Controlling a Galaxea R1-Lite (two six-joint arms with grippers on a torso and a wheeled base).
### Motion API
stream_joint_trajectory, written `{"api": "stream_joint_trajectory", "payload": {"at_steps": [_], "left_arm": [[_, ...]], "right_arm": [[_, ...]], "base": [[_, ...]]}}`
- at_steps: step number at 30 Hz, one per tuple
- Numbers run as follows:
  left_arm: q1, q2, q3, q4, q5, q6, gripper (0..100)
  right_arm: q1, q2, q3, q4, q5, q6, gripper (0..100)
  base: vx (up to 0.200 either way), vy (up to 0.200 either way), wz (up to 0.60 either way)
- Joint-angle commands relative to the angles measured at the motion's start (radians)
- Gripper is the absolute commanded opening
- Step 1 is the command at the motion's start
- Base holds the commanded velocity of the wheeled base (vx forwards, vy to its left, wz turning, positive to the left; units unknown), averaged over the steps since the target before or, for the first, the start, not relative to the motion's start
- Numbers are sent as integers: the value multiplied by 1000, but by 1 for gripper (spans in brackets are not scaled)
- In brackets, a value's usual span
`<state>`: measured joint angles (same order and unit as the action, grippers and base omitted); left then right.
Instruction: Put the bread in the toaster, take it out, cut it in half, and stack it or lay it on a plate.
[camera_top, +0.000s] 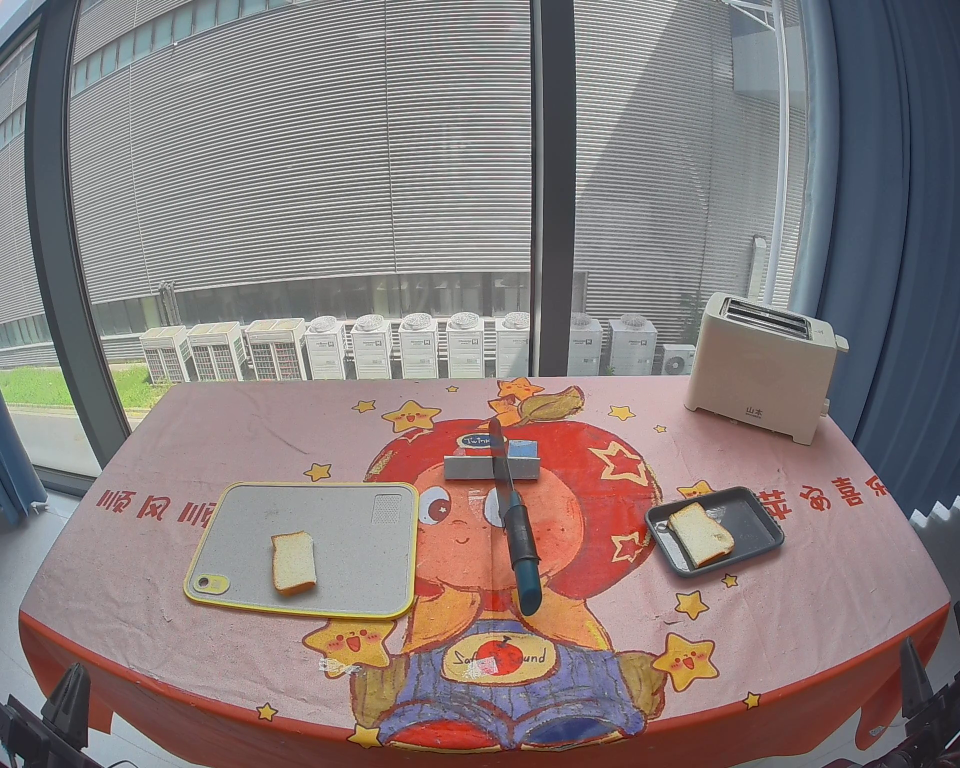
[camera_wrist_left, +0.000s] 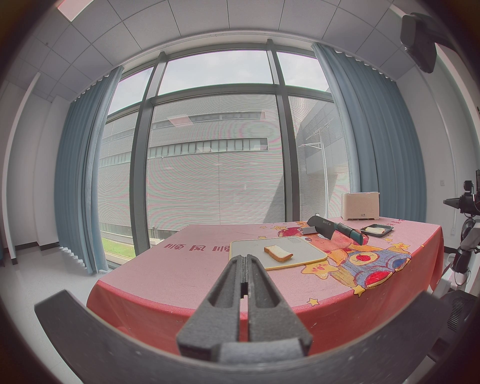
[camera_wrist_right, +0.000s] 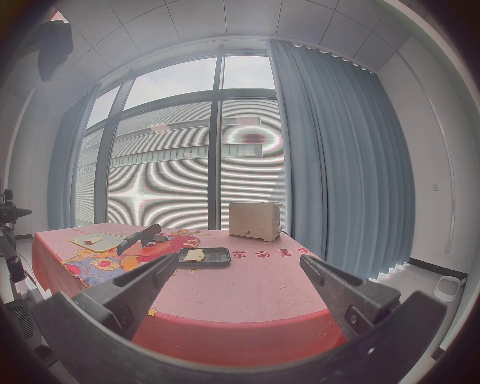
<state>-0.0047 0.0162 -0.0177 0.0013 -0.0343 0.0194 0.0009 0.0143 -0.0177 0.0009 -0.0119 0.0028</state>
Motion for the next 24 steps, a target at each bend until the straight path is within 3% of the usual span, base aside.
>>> {"api": "stream_joint_trajectory", "payload": {"at_steps": [1, 12, 13, 24], "left_arm": [[0, -16, 16, -1, 1, 1, 0], [0, -16, 18, -1, 1, 1, 0], [0, -16, 18, -1, 1, -1, 100], [0, -16, 18, -7, 1, -2, 100]], "right_arm": [[1, -14, 18, 1, 0, 0, 100], [1, -14, 18, 1, 0, 0, 100], [1, -14, 18, 1, 0, 0, 100], [1, -14, 18, 1, 0, 0, 100]], "base": [[0, 0, 0], [0, 0, 0], [0, 0, 0], [0, 0, 0]]}}
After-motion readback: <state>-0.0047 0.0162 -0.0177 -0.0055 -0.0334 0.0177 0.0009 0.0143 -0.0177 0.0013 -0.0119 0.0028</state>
